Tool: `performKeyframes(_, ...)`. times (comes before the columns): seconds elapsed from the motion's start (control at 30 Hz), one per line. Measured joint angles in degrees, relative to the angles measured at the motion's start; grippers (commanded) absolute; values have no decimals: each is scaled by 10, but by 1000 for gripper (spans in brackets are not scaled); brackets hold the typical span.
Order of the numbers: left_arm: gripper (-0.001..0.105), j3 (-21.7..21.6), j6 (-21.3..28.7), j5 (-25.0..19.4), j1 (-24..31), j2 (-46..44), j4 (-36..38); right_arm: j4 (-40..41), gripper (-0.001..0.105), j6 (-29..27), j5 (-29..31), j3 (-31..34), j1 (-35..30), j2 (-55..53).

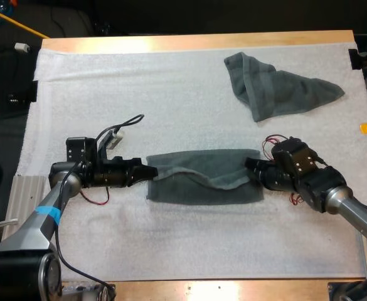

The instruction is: Pick towel from pile, fold and stack

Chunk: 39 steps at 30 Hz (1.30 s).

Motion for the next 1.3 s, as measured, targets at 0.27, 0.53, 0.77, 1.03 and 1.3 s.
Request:
performKeyframes(0.27, 0, 0, 0, -33, 0, 0, -7, -12, 0, 21, 38, 0, 0, 0)
performKeyframes(0.53, 10, 0, 0, -34, 0, 0, -15, -12, 5, 21, 38, 0, 0, 0)
performKeyframes(0.77, 64, 0, -39, 2, 0, 0, -47, -56, 53, 25, 33, 0, 0, 0)
performKeyframes(1.03, 56, -7, -131, 99, 0, 0, -138, -116, 58, -5, 25, 0, 0, -13)
performKeyframes(1.3, 56, -11, -133, 114, 0, -54, -133, -48, 58, -114, 60, 0, 0, -100)
